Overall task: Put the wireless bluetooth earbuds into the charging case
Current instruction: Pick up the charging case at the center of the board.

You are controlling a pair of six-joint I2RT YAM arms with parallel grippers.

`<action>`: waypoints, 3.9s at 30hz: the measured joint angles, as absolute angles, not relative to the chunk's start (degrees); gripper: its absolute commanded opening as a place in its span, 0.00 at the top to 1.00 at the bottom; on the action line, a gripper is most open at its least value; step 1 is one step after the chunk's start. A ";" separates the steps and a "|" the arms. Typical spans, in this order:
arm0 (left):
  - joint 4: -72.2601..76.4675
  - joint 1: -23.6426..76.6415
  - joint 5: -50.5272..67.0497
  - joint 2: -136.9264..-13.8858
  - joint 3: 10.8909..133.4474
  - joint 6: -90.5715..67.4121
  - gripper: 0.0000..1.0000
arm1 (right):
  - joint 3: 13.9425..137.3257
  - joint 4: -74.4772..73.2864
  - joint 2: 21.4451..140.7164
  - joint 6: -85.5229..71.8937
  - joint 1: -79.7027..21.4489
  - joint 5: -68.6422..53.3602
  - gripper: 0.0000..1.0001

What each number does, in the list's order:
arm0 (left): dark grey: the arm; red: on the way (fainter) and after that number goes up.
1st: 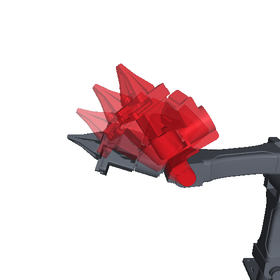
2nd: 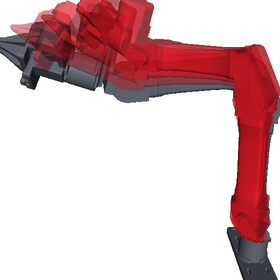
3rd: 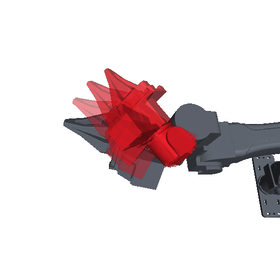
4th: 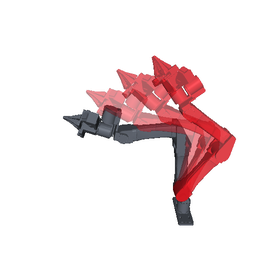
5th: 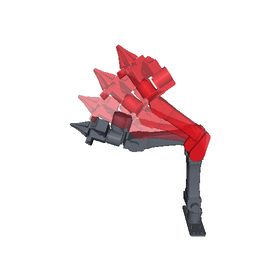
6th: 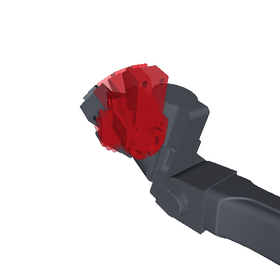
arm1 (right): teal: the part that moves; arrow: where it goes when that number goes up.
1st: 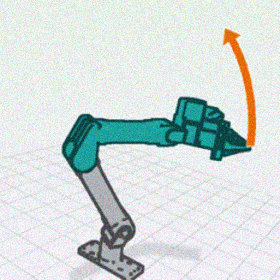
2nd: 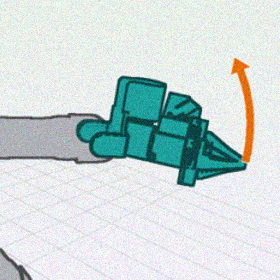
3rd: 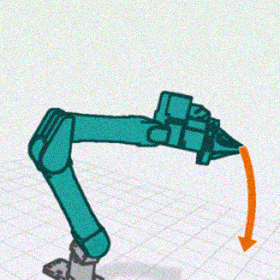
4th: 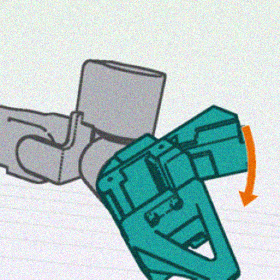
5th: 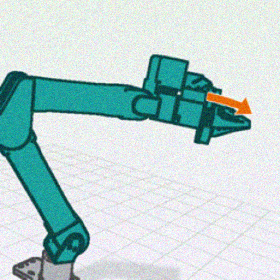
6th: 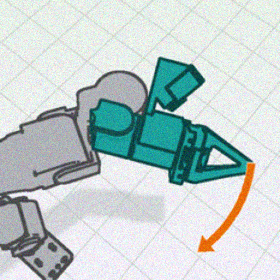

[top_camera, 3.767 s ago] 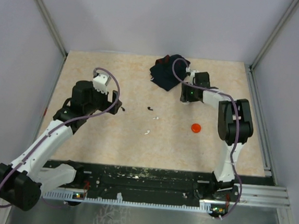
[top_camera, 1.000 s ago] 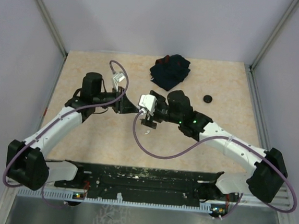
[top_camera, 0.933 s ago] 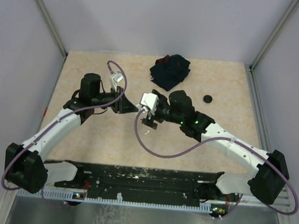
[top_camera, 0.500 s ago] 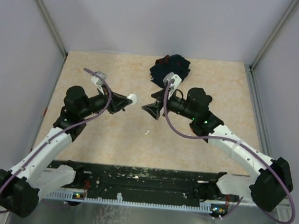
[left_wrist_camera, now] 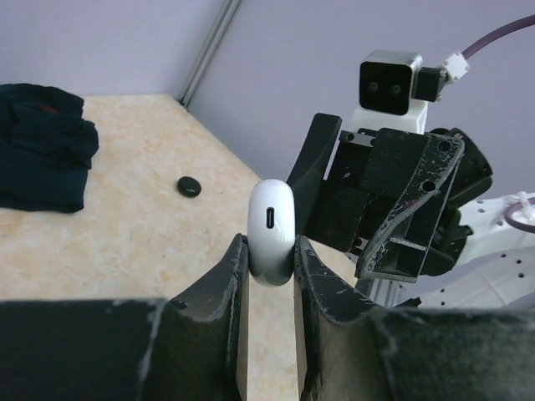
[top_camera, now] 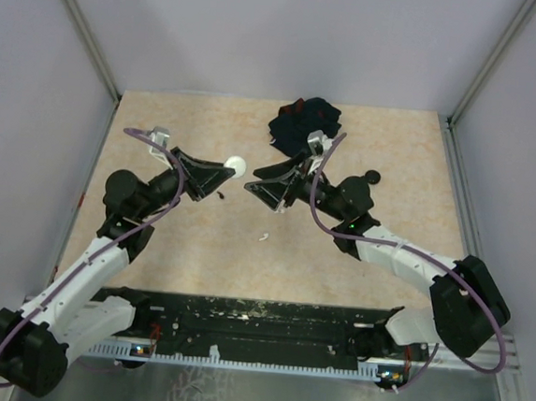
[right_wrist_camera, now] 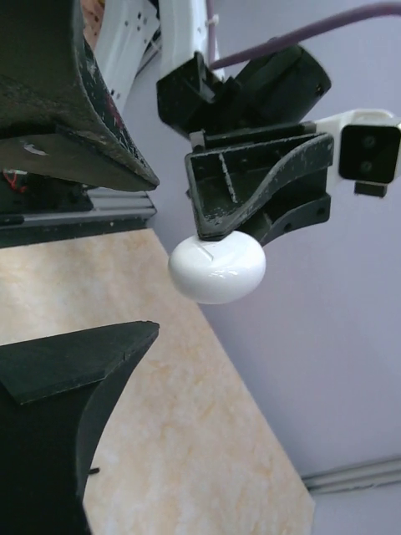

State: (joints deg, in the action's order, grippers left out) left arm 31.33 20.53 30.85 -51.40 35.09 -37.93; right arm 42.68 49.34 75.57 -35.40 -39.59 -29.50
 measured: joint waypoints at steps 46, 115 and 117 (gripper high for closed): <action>38.83 22.52 35.51 -51.75 33.47 -42.48 0.44 | 44.42 74.56 86.41 -52.42 -37.47 -41.43 1.00; 8.08 25.80 63.75 -63.35 46.59 -5.58 1.00 | 94.61 -57.93 89.78 27.35 -40.25 -47.24 0.50; 11.00 25.80 62.24 -62.02 44.62 -7.81 1.00 | 90.15 -53.71 86.94 25.58 -38.30 -49.52 0.49</action>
